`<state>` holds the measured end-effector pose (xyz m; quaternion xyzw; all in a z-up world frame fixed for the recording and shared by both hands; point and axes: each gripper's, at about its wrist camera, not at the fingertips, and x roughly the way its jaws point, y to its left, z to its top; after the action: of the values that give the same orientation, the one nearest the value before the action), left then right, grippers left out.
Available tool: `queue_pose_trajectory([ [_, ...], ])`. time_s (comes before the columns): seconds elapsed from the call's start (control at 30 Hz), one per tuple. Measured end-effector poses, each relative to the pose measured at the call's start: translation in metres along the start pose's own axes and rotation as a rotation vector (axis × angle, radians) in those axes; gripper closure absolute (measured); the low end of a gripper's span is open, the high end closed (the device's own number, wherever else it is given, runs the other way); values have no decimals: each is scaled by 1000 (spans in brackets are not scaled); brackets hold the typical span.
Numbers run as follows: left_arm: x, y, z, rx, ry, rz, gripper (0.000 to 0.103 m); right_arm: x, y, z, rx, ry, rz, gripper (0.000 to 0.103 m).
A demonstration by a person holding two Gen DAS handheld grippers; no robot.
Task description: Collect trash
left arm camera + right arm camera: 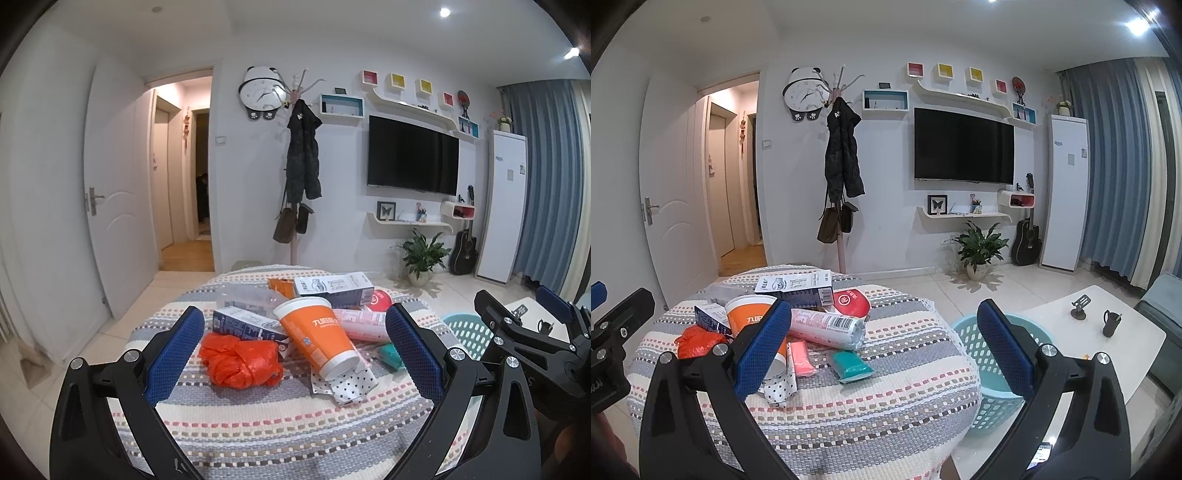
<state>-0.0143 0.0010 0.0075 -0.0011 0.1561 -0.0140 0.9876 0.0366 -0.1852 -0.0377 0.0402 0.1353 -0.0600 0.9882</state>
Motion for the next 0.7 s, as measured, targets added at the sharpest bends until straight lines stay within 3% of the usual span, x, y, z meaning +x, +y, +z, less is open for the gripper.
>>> queue_pose_trajectory([
  [0.7,10,2,-6,-11,30,2,8,11,-1,-6,13,52,3,7],
])
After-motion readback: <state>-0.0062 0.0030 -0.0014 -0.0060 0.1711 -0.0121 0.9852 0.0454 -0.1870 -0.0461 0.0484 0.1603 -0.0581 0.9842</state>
